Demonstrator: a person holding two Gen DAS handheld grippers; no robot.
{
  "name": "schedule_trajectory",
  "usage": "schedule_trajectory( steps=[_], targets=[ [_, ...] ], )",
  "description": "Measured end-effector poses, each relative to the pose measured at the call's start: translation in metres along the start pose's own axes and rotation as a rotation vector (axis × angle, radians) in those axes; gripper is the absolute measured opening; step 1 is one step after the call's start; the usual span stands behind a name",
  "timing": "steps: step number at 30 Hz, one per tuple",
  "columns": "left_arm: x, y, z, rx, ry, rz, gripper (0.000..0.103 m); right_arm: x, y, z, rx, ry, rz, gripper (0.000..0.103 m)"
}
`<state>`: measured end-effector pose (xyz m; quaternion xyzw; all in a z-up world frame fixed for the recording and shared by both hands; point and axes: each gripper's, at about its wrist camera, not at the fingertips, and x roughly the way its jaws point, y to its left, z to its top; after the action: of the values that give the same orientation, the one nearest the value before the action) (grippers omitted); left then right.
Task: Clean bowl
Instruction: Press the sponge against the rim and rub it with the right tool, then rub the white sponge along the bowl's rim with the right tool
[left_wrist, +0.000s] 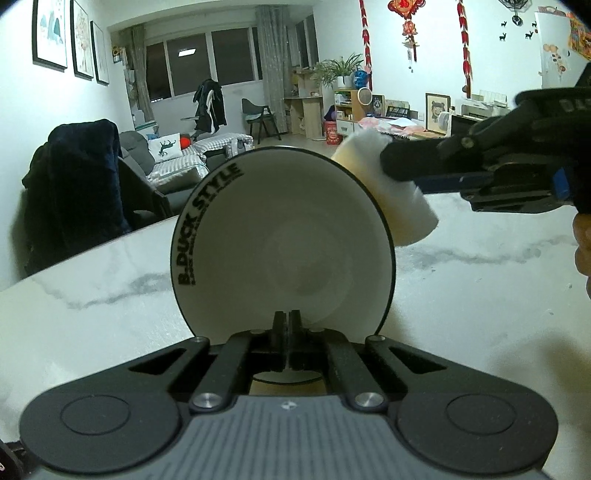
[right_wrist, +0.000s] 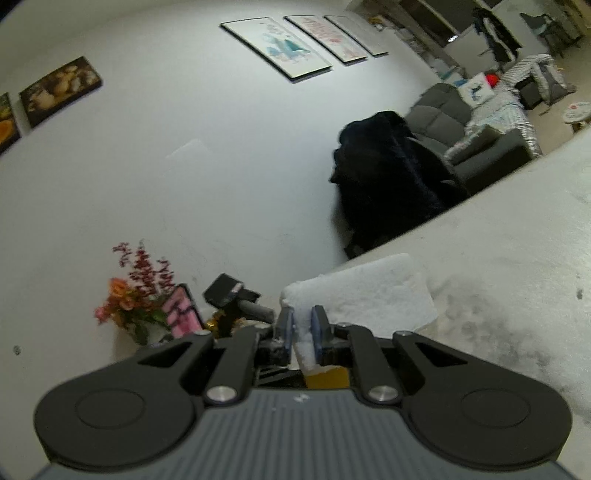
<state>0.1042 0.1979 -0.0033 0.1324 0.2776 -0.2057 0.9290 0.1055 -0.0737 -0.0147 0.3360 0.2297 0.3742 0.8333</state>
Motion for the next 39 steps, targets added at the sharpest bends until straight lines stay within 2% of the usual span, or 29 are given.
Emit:
schedule_trajectory(
  steps=[3,8,21,30,39],
  targets=[
    [0.001,0.003,0.0,0.004,0.002,0.003,0.0,0.001,-0.003,0.001,0.011,0.0,-0.039,0.013],
    [0.005,0.009,0.001,0.011,0.006,0.009,0.0,0.011,0.008,0.006,-0.032,0.01,-0.057,0.013],
    [0.01,0.021,0.003,-0.011,0.003,-0.009,0.0,0.026,0.021,0.014,-0.05,-0.009,-0.036,0.012],
    [0.012,0.022,0.005,-0.006,0.005,-0.003,0.0,0.03,-0.009,0.017,0.08,-0.014,-0.092,0.013],
    [0.01,0.024,0.003,-0.026,0.008,0.005,0.0,0.041,0.007,0.025,0.046,-0.008,-0.042,0.012]
  ],
)
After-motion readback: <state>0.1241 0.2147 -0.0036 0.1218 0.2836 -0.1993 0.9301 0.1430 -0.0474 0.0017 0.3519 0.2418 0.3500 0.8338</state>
